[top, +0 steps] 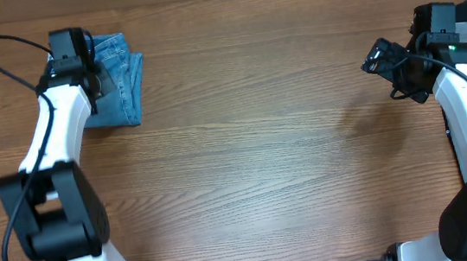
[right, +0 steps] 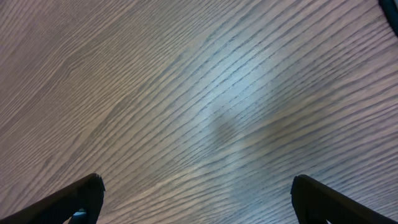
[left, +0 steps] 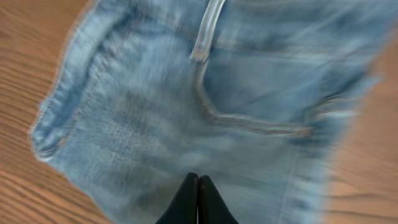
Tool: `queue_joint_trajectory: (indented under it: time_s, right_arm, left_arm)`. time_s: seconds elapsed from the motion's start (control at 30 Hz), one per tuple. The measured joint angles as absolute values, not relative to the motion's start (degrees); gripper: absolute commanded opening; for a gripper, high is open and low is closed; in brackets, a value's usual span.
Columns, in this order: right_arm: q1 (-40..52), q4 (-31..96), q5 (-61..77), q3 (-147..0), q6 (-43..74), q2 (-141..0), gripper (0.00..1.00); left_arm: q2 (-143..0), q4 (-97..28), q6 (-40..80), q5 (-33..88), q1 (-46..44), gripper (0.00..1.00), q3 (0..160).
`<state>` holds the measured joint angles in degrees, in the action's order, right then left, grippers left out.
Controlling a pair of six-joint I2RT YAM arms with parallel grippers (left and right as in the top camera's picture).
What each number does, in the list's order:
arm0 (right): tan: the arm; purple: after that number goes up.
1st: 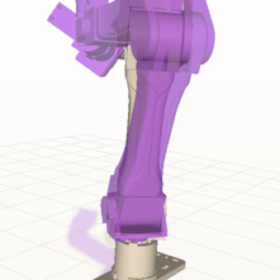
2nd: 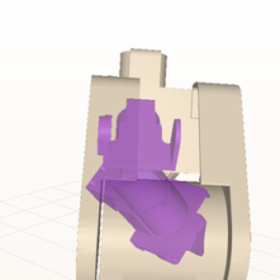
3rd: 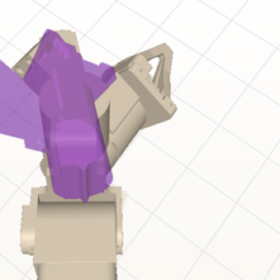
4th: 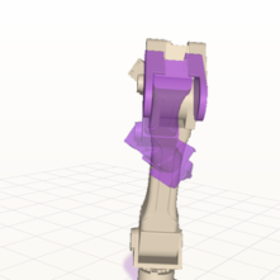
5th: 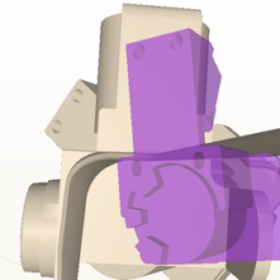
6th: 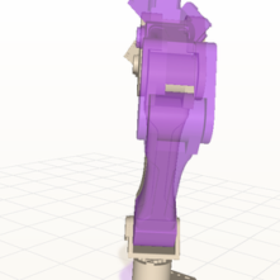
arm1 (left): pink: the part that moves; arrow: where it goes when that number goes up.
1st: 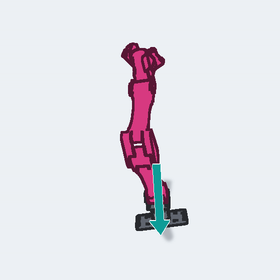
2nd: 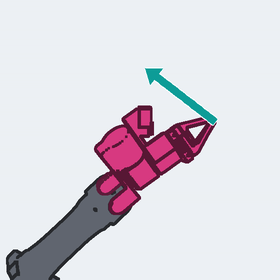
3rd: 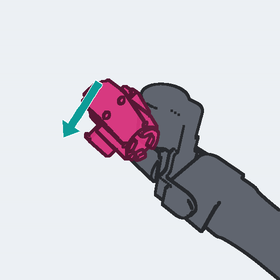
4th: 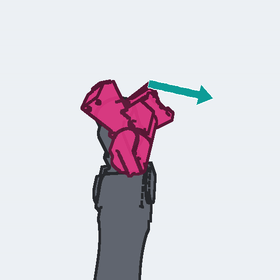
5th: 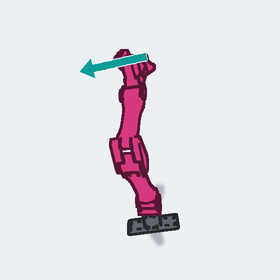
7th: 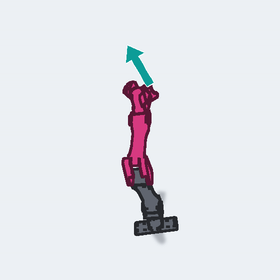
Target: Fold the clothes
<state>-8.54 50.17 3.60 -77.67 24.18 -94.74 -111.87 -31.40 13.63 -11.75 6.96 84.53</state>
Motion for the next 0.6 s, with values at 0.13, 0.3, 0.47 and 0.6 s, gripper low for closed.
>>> queue_joint_trajectory:
  time_s: [0.13, 0.3, 0.47, 0.6]
  right_arm:
    - [-8.54, 50.19, 3.62, -77.67, 24.14, -94.74, 1.0]
    - [-8.54, 50.19, 3.6, -77.67, 24.16, -94.74, 1.0]
    - [-8.54, 50.22, 3.62, -77.67, 24.16, -94.74, 1.0]
    - [-8.54, 50.19, 3.62, -77.67, 24.16, -94.74, 1.0]
  left_arm:
    - [-117.23, -31.05, 9.76, -12.36, 7.9, 0.04, 84.51]
    - [-120.53, -29.28, 7.16, -12.82, 7.99, 0.04, 84.51]
    - [-121.84, -25.3, 6.7, -12.86, 8.84, 0.04, 84.51]
    - [-123.04, -22.02, 6.35, -12.45, 10.13, 0.04, 84.6]
